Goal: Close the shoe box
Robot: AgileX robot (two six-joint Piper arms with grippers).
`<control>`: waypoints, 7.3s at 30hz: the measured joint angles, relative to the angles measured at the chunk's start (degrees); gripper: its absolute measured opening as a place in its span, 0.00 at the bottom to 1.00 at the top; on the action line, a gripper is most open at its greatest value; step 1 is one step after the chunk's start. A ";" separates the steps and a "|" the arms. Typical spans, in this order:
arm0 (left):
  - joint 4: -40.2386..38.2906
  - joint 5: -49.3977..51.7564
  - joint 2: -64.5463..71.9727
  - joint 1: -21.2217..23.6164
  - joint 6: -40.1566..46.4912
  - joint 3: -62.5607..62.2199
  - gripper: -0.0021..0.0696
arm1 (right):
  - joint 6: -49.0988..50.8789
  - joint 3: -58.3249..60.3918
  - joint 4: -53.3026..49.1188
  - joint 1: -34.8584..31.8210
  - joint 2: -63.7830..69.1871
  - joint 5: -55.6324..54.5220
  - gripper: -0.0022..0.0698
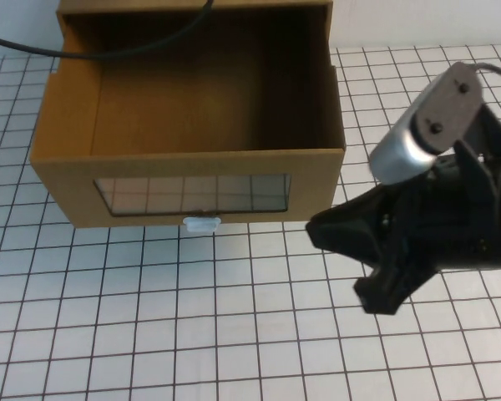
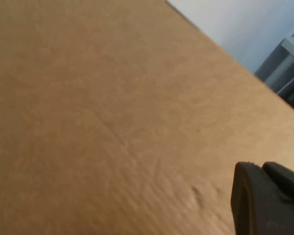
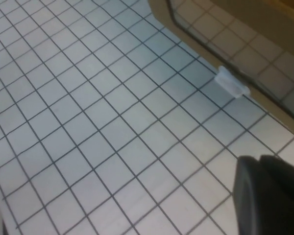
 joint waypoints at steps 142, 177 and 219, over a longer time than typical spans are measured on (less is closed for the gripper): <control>10.18 -3.00 -80.75 11.91 5.82 63.58 0.02 | -5.76 16.14 -12.22 -17.90 -29.85 -19.33 0.01; 16.95 -30.67 -109.41 11.55 4.02 97.39 0.02 | -5.76 29.86 -9.37 -17.79 -34.37 -5.93 0.01; 55.01 -33.54 -109.94 6.69 -36.01 117.88 0.02 | -3.01 30.08 -7.34 -19.38 -38.63 1.97 0.01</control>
